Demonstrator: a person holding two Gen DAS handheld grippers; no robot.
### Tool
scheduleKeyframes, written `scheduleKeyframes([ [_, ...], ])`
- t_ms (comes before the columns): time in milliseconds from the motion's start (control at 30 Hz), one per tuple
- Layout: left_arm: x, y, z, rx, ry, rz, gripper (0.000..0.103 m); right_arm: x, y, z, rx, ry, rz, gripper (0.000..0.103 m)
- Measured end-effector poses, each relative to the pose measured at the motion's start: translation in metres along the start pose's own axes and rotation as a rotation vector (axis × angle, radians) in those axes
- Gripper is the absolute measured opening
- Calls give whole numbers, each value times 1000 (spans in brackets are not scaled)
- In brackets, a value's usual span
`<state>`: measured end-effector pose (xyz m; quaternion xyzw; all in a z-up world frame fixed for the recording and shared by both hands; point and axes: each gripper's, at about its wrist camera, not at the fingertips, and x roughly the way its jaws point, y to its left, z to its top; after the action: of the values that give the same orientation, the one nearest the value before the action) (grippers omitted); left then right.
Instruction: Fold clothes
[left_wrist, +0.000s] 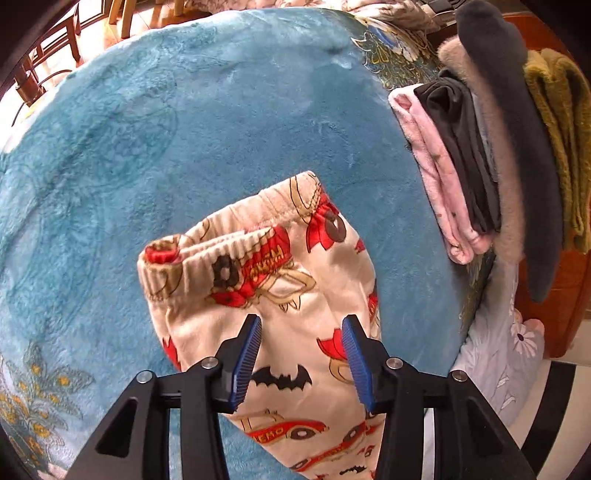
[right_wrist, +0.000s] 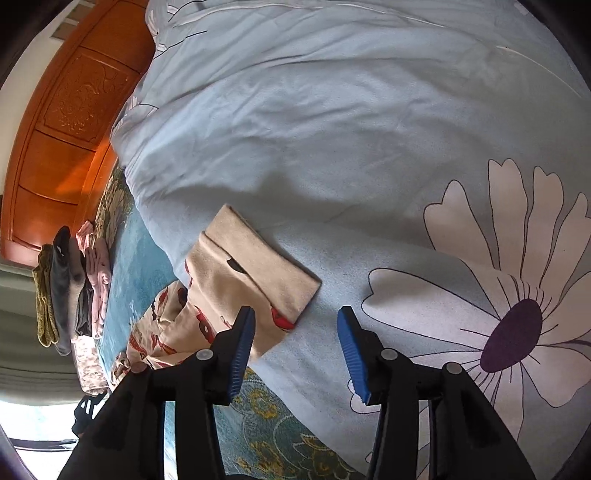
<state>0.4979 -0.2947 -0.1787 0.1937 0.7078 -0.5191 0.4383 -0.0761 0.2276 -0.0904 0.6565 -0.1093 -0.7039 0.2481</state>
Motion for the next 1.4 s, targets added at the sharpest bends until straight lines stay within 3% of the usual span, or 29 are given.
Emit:
scheduleKeyframes([
  [200, 31, -2, 23, -46, 16, 37, 47, 20, 1, 11, 24, 60, -45, 47],
  [333, 28, 13, 21, -174, -12, -26, 44, 33, -1, 16, 66, 101, -70, 48],
  [433, 26, 17, 21, -233, -22, -20, 32, 37, -1, 20, 96, 116, -85, 49],
  [500, 25, 12, 21, -233, -22, 16, 29, 37, -1, 21, 124, 122, -89, 50],
  [633, 21, 4, 19, -220, -26, 62, 8, 36, 4, 19, 163, 127, -86, 50],
  [733, 13, 2, 15, -200, -43, 50, 5, 38, 12, 16, 170, 141, -56, 49],
  [767, 9, 1, 13, -191, -49, 42, 5, 39, 15, 15, 166, 144, -47, 43],
  [967, -26, -7, 3, -138, -58, -22, 5, 39, 30, 7, 75, 96, 4, 8],
  [1200, -100, -15, -4, -36, -68, -142, 4, 7, 49, 20, -1, -18, 52, 6],
  [1400, -107, 53, -41, -49, -67, -110, 4, -58, 77, 48, -96, -180, 178, 5],
])
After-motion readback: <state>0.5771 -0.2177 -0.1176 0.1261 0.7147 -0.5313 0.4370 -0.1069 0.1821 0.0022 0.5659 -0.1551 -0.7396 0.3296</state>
